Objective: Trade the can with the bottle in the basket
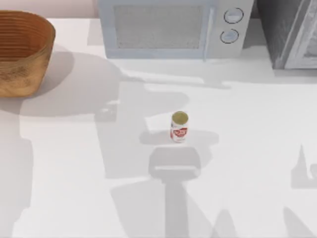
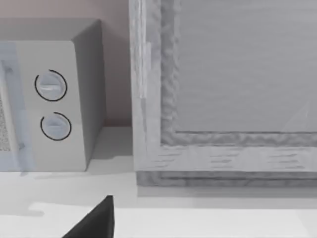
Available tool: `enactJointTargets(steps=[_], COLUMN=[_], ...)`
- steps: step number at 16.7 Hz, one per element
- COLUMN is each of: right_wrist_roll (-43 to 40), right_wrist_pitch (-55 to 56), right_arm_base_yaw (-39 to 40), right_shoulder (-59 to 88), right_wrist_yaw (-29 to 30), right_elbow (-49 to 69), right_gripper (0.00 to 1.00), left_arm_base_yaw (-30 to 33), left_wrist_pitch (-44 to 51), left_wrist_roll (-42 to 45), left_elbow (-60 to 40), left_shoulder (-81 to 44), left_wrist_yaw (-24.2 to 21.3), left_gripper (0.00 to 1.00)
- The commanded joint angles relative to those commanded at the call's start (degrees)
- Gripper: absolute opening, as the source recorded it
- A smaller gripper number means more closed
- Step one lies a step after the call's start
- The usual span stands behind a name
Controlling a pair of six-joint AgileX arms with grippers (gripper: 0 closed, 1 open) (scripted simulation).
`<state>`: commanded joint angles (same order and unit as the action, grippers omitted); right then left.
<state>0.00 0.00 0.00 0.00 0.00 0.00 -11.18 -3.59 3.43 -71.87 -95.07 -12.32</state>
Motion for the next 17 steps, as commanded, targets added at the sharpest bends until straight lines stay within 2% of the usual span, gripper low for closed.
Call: enactJointTargets(steps=[3, 7, 17], right_wrist_roll=[0.00, 0.00, 0.00], right_wrist_pitch=[0.00, 0.00, 0.00], right_arm_base_yaw=[0.00, 0.00, 0.00], right_shoulder=[0.00, 0.00, 0.00], right_wrist_yaw=[0.00, 0.00, 0.00], right_elbow=[0.00, 0.00, 0.00], right_gripper=[1.00, 1.00, 1.00], left_arm_base_yaw=[0.97, 1.12, 1.12], left_wrist_pitch=[-3.99, -4.60, -4.60], left_wrist_roll=[-0.23, -0.24, -0.24], left_elbow=[-0.95, -1.08, -1.08], left_shoulder=[-4.64, -5.32, -5.32], left_wrist_yaw=[0.91, 1.08, 1.08], left_gripper=[0.00, 0.00, 0.75])
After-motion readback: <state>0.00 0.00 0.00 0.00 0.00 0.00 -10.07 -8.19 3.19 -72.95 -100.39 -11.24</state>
